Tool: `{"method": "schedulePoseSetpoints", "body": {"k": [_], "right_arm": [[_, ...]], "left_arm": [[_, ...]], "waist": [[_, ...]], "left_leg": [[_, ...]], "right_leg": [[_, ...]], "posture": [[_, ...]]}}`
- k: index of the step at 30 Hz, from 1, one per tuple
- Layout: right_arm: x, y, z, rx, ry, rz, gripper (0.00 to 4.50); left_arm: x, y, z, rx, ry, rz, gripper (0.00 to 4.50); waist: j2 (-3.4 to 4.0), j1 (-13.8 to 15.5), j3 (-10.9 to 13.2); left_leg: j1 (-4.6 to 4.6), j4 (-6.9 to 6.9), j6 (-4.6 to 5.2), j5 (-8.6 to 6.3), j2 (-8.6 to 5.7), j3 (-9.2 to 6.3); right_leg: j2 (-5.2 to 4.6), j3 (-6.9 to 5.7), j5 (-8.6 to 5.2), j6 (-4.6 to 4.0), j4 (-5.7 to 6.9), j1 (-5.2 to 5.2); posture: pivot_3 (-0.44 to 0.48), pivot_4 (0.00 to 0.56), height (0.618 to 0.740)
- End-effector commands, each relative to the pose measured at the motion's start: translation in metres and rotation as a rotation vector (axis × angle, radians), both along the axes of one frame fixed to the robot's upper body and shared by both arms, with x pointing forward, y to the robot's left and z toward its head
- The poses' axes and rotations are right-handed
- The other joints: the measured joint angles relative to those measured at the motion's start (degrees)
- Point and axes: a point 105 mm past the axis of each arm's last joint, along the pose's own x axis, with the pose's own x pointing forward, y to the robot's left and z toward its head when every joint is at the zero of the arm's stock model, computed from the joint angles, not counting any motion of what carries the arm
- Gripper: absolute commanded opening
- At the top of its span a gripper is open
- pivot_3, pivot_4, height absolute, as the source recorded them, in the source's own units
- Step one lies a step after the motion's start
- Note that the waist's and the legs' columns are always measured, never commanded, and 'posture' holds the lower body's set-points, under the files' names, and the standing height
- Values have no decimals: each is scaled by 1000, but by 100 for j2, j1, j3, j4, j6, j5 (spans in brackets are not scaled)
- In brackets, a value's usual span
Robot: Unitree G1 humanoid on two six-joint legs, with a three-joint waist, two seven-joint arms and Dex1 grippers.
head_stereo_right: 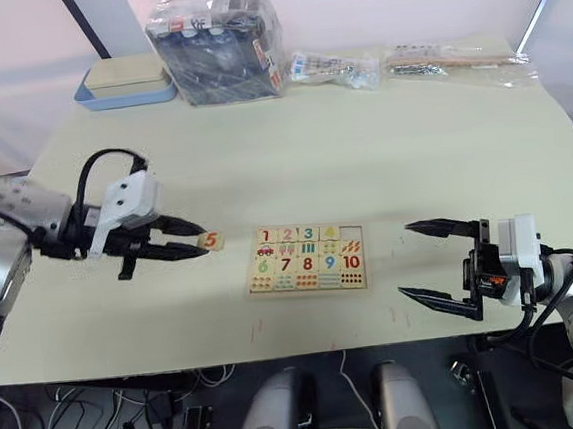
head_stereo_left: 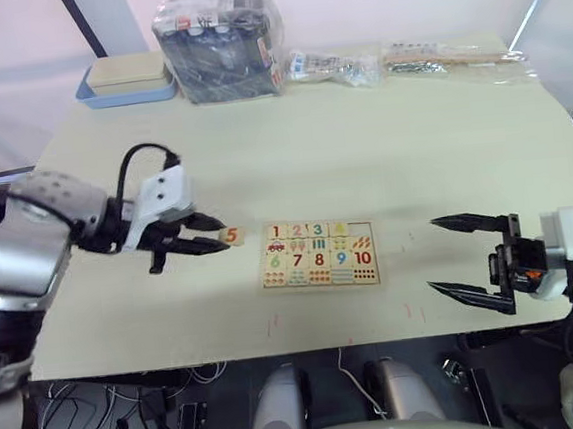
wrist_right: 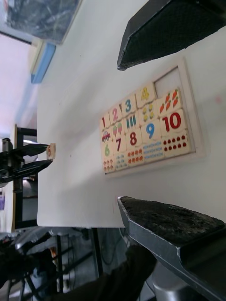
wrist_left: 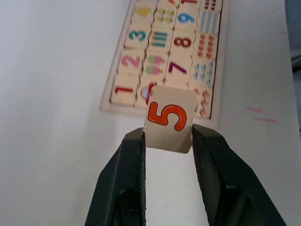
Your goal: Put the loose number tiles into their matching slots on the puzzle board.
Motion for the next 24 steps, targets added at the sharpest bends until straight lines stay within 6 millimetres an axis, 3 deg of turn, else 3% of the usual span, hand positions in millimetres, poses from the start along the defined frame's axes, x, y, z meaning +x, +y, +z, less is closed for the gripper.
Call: {"method": "schedulePoseSetpoints", "body": {"k": [1, 5, 8, 11, 17, 24], "right_arm": [[-2, -6, 11, -4, -69, -37, 4500], [-2, -11, 12, -13, -79, -66, 4500], [-3, -17, 13, -15, -90, -96, 4500], [-5, -20, 13, -18, -94, -111, 4500], [-5, -30, 10, -35, -97, -158, 4500], [-3, -40, 4, -27, -82, -199, 4500]], "left_arm": [[1, -19, 14, 71, 62, 7, 1087], [12, -44, 27, 155, 36, -17, 1087], [30, -76, 37, 197, 34, -16, 1087], [38, -97, 39, 210, 80, -3, 1087], [66, -136, 28, 301, 53, 45, 1087], [72, -172, -3, 351, 58, 35, 1087]], "waist": [[-2, -1, 1], [-1, -9, 1], [-13, 10, 7], [-12, 7, 7], [-10, -8, 7], [-7, -1, 8]], "left_leg": [[3, 0, 0, 0, -1, -2], [1, 3, 1, 0, -10, -10], [-15, 15, 2, 1, -17, -18], [-22, 25, 2, 1, -26, -31], [-20, 24, 6, -1, -28, -47], [-27, 20, 11, -4, -31, -51]], "right_leg": [[1, 6, -1, 3, 3, 1], [11, 27, -6, 13, 3, 5], [36, 42, -5, 22, 5, 5], [83, 117, -14, 33, 4, 11], [91, 152, -16, 43, 7, 5], [102, 174, -11, 35, 6, -3]], "posture": [[0, 150, 740], [0, 150, 740], [0, 150, 740], [0, 150, 740], [0, 150, 740], [0, 150, 740]]}}
